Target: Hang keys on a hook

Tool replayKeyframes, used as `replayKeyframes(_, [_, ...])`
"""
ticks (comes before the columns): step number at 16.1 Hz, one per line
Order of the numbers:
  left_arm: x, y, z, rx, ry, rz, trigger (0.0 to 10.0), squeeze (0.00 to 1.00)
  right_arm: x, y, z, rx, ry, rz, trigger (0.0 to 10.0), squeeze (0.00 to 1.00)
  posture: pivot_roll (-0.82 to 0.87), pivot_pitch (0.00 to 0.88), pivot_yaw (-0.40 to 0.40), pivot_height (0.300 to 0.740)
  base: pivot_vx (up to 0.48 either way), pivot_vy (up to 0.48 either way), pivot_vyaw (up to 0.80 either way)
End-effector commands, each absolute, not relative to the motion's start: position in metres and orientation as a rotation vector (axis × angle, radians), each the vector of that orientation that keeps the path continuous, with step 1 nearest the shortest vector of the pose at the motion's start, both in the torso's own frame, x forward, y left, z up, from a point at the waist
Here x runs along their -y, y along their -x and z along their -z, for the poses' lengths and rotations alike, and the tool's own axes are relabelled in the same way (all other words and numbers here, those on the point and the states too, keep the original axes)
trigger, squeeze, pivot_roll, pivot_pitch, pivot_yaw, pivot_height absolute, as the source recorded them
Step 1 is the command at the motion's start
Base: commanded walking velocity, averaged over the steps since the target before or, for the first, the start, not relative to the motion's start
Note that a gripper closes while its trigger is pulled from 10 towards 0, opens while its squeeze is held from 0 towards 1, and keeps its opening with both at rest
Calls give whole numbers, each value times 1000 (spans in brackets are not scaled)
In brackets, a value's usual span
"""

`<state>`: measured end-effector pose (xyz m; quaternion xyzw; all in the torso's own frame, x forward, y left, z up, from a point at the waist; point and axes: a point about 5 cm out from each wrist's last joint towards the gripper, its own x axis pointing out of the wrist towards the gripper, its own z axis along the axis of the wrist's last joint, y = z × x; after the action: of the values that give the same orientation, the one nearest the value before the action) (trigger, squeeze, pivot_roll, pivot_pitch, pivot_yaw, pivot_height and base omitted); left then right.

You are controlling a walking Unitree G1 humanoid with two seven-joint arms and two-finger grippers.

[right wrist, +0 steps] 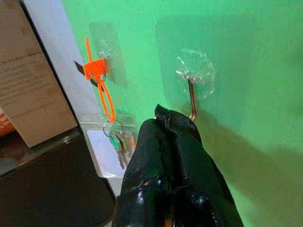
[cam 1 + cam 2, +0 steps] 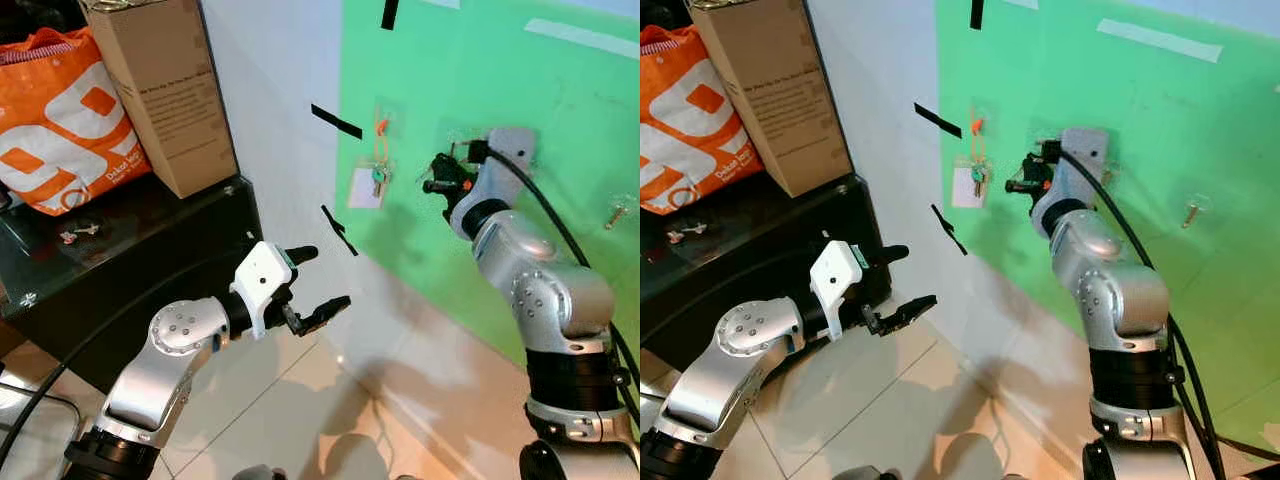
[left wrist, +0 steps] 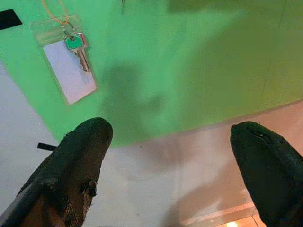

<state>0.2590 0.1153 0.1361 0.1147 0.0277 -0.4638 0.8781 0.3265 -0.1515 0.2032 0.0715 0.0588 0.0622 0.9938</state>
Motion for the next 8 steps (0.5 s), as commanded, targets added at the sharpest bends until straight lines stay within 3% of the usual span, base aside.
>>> replayKeyframes(1, [-115,-260,-139,-47,-266,968,10000,0,154,-325,-199,-129,-163,-116,10000,0,-52,0,66,740,0,0,0])
replayKeyframes(7, [-116,-260,-139,-50,-266,966,10000,0,152,-322,-185,-235,-338,-145,10000,0,-52,0,70,740,0,0,0])
replayKeyframes(8, [-117,-260,-139,-52,-267,968,10000,0,149,-320,-179,-282,-432,-166,10000,0,-52,0,71,740,0,0,0])
